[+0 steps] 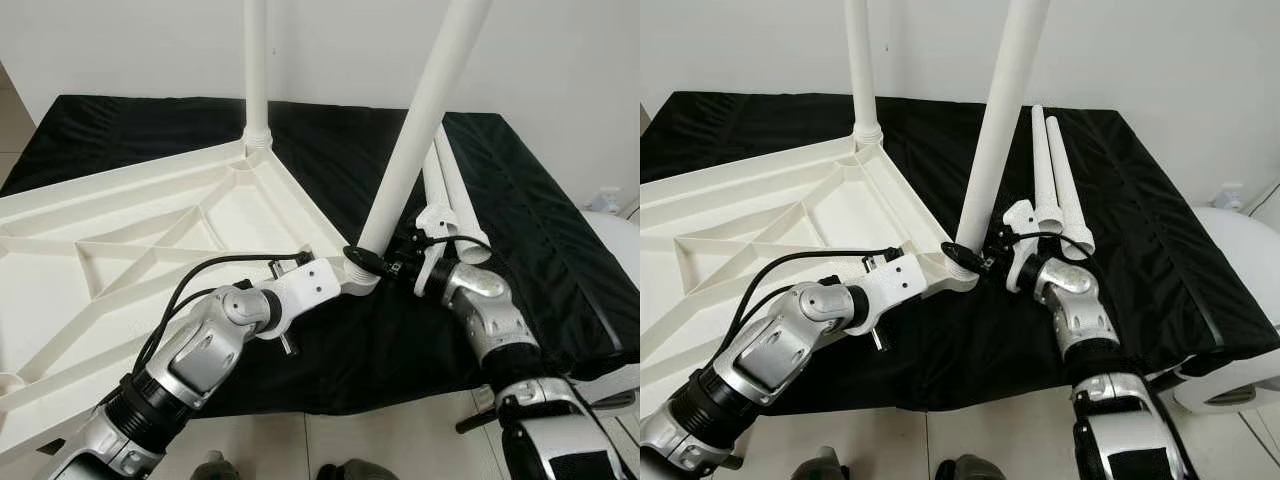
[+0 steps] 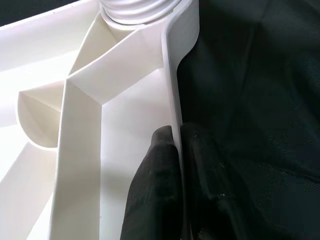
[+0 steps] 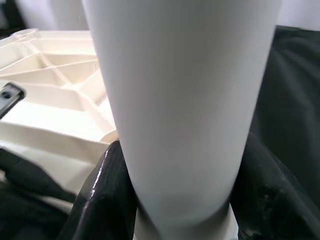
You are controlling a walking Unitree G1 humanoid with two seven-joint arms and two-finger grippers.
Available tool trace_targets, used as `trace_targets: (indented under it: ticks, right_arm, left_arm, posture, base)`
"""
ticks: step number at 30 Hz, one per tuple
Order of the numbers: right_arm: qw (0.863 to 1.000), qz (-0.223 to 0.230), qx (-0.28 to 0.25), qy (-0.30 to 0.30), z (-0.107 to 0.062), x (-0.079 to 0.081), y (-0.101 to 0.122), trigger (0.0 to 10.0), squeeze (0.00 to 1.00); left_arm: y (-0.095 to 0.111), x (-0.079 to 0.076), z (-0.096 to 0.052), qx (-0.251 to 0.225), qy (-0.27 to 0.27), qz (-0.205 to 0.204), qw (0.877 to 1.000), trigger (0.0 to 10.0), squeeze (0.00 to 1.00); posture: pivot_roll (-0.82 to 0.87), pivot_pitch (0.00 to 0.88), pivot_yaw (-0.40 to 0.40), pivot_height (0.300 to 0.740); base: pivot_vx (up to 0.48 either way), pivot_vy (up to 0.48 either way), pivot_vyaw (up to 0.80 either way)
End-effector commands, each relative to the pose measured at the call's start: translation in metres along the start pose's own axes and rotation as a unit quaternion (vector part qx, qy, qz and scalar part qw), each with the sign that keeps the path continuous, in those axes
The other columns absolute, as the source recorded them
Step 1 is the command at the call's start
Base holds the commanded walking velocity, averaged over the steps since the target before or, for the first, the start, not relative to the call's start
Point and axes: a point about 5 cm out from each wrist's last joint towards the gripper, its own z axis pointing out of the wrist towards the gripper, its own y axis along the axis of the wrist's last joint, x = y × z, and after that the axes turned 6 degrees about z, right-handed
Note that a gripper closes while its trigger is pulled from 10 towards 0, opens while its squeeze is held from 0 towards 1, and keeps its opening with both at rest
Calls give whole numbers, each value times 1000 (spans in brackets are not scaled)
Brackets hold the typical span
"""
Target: Building children table
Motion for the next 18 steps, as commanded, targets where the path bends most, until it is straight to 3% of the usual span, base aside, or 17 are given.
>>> trace_targets:
  ticks: [1,8,11,13,14,16,17,18]
  right_arm:
    - [999,-1,-7,-34,3,1,2,10000,0]
    - [988,22,-44,-143,22,24,4,10000,0]
    - [986,31,-51,-158,24,27,6,10000,0]
    - [970,53,-63,-231,32,32,7,10000,0]
    - [970,53,-63,-231,32,32,7,10000,0]
    - [953,67,-69,-289,38,39,8,10000,0]
    - [952,70,-68,-289,44,50,8,10000,0]
    - [952,70,-68,-289,44,50,8,10000,0]
  left_arm:
    - [9,2,0,-14,12,23,1000,10000,0]
    - [11,-1,1,-18,9,20,1000,10000,0]
    - [11,-2,1,-18,9,20,1000,10000,0]
    - [12,-2,2,-20,9,20,1000,10000,0]
    - [12,-2,2,-20,9,20,1000,10000,0]
    - [13,-2,2,-21,9,19,1000,10000,0]
    - [13,-3,2,-22,9,19,1000,10000,0]
    - [13,-3,2,-22,9,19,1000,10000,0]
  posture:
    - [44,0,-81,740]
    - [39,0,-82,740]
    - [39,0,-82,740]
    - [40,0,-84,740]
    - [40,0,-84,740]
    - [42,0,-86,740]
    - [41,0,-84,740]
    - [41,0,-84,740]
  base:
    - [0,0,0]
    - [0,0,0]
    - [0,0,0]
    - [0,0,0]
    - [0,0,0]
    - [0,0,0]
    - [0,0,0]
    - [0,0,0]
